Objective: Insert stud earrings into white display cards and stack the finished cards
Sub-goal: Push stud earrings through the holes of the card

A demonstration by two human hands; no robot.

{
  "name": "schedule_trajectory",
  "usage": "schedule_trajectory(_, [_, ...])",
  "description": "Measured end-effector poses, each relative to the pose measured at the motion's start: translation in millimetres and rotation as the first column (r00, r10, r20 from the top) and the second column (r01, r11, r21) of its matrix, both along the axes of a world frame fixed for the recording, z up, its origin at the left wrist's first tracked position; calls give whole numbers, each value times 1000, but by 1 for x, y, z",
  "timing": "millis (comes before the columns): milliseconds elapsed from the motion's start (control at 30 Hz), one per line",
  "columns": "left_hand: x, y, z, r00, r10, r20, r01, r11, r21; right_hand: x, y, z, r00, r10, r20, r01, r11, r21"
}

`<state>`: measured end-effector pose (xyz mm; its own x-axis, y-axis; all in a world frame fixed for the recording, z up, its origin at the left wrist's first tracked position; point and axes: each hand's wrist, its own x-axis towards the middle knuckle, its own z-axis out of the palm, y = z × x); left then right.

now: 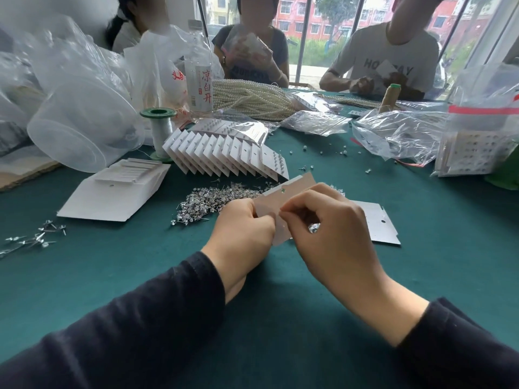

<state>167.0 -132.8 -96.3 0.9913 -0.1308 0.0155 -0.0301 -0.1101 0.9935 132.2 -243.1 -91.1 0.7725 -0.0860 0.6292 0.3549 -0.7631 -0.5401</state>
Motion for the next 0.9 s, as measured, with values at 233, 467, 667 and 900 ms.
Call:
schedule_trajectory(233, [0,-1,-1,1000,-13,25,12,999,49,0,2,-1,999,39,14,-39,999,38])
schedule_trajectory(467, [-1,-1,-3,999,-23,46,19,995,94,2,2,-6,1000,18,-8,-18,1000,5])
schedule_trajectory(667, [-4,-3,-4,991,2,133,-29,980,199,2,4,-11,999,18,-28,-18,1000,-2])
schedule_trajectory(900, [-4,-1,-5,989,10,146,-49,964,262,5,4,-13,998,23,-59,-22,1000,15])
